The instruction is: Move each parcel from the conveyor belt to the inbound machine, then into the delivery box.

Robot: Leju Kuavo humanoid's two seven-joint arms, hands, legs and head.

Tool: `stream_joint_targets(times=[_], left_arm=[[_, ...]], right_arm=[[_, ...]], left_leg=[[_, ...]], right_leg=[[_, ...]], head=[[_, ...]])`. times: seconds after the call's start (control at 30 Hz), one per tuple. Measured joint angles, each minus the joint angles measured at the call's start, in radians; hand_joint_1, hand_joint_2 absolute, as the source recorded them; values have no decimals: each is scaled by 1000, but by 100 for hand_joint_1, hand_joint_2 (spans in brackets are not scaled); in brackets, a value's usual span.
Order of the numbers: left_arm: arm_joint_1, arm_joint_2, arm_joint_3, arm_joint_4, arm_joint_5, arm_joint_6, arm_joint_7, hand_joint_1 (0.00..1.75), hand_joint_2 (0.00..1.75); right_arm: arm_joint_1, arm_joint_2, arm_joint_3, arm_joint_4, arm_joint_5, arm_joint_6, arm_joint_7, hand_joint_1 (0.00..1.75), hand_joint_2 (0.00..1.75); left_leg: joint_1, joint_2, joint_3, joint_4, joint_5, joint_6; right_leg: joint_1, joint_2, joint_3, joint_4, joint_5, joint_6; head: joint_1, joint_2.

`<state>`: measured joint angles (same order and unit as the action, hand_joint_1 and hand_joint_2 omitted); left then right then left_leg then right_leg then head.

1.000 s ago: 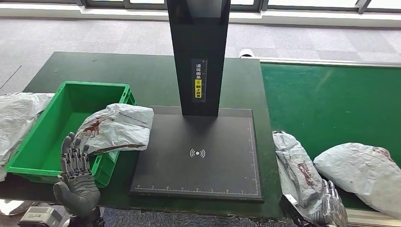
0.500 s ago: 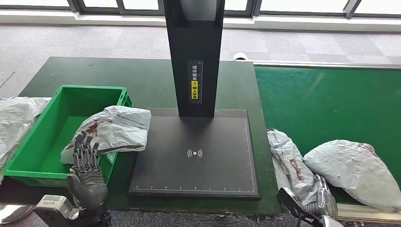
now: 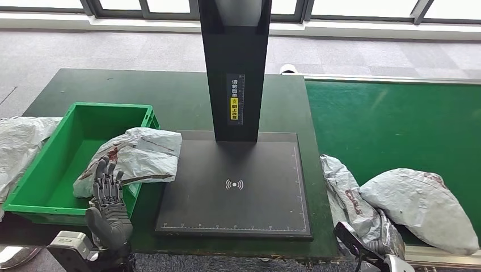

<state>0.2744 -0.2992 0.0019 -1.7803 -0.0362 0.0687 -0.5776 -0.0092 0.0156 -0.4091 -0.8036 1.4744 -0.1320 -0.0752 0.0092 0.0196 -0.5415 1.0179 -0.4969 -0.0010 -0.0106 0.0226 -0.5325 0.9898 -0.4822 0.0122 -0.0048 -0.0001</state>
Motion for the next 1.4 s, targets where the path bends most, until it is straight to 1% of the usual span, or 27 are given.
stream_joint_targets(times=[0.07,0.1,0.3,0.47,0.67,0.93,1.27,1.33,1.4], left_arm=[[0,0,0,0,0,0,0,0,0],[0,0,0,0,0,0,0,0,0],[5,0,-1,-6,0,11,0,0,0],[13,-1,0,-23,0,14,2,0,0],[32,-7,3,-51,-2,8,17,0,0],[58,-22,9,-79,-14,-10,18,0,0],[63,-30,15,-86,-16,-12,18,0,0],[64,-31,15,-86,-17,-13,17,0,0],[66,-34,16,-88,-20,-15,14,0,0]], right_arm=[[-1,-1,-1,2,0,-1,0,134,175],[-2,-1,-1,4,-1,-3,-2,175,175],[-12,-8,13,12,-15,-48,-23,175,175],[-19,-10,43,8,-15,-61,-18,175,175],[22,-6,92,-62,6,-126,-14,175,175],[55,4,144,-144,19,-139,-17,175,175],[67,9,153,-168,22,-143,-19,175,175],[74,13,153,-180,14,-188,-28,175,175],[96,25,153,-239,-2,-290,-45,175,175]], left_leg=[[0,0,2,0,-1,0],[0,0,3,0,-1,0],[0,0,4,0,-2,0],[0,-1,4,0,-3,0],[0,-2,1,0,-3,0],[0,-3,-3,-1,-4,-2],[0,-6,-6,-1,-4,-2],[0,-7,-7,-1,-4,-1],[0,-10,-8,-1,-4,-2]], right_leg=[[0,0,2,0,0,0],[0,0,3,0,-1,1],[0,0,5,0,1,5],[0,0,5,0,0,4],[0,-2,3,1,-1,3],[1,-3,-1,1,-3,1],[0,-6,-3,1,-3,2],[0,-7,-3,1,-4,2],[0,-9,-4,2,-4,2]], head=[[0,0],[0,0],[0,0],[0,0],[0,0],[0,0],[0,0],[0,0],[0,0]])
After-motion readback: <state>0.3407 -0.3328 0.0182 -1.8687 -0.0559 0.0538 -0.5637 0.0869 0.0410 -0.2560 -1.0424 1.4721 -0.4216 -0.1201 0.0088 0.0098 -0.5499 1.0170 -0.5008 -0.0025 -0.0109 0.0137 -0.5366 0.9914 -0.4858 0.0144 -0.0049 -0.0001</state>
